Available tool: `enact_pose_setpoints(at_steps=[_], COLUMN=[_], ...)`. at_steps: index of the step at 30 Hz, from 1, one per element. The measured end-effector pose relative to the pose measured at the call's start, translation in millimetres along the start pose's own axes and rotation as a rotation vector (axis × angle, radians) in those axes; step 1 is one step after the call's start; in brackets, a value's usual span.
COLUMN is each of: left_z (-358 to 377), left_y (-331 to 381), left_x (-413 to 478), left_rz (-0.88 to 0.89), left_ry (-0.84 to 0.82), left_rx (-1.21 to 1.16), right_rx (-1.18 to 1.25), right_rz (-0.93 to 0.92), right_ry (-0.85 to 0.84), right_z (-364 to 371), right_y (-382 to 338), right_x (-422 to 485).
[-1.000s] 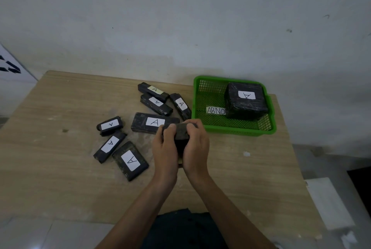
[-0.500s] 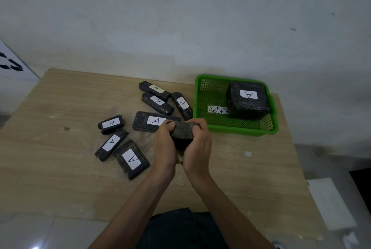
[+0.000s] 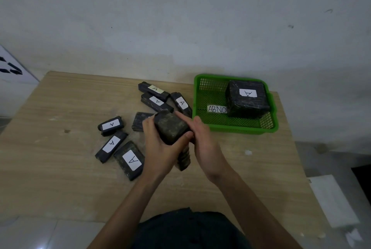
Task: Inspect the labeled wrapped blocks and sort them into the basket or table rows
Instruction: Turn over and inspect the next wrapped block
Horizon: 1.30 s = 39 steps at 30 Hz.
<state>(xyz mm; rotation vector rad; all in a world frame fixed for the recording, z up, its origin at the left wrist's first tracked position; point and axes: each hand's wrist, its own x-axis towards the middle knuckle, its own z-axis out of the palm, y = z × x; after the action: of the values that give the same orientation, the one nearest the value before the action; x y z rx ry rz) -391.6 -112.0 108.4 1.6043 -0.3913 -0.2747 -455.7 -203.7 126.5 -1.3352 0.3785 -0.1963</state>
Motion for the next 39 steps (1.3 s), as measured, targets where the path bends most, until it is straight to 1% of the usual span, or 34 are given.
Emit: enact_pose_setpoints(at_steps=[2, 6, 8, 10, 14, 18, 23, 27, 32, 35, 39], left_z=[-8, -20, -24, -26, -26, -24, -23, -23, -25, -24, -22], left_y=[-1, 3, 2, 1, -1, -2, -3, -6, -8, -8, -11], left_x=[1, 2, 2, 1, 1, -2, -3, -4, 1, 1, 0], left_rz=[0.042, 0.094, 0.134, 0.159, 0.187, 0.113, 0.121, 0.108, 0.099, 0.026, -0.158], left_ry=[-0.040, -0.180, -0.244, -0.288, -0.344, -0.364, -0.363, -0.377, -0.410, -0.413, -0.305], left_rx=[0.067, 0.030, 0.087, 0.128, 0.162, 0.052, 0.010, -0.043, -0.051, -0.103, -0.197], right_rx=[-0.184, -0.234, -0.358, -0.434, -0.513, -0.566, -0.619, -0.648, -0.642, -0.581, -0.519], right_rz=[-0.041, -0.016, -0.047, -0.067, -0.132, -0.104, -0.112, -0.124, -0.172, -0.146, -0.085], right_ry=[-0.047, -0.084, -0.106, -0.133, -0.120, -0.199, -0.273, -0.261, -0.221, -0.185, -0.144], right_z=[-9, -23, -32, -38, -43, -51, -56, -55, -50, -48, -44], right_y=[1, -5, -5, -7, -14, -22, -25, -24, -19, -14, -3], right_x=[-1, -5, -6, -4, 0, -2, -4, -6, -8, -6, -4])
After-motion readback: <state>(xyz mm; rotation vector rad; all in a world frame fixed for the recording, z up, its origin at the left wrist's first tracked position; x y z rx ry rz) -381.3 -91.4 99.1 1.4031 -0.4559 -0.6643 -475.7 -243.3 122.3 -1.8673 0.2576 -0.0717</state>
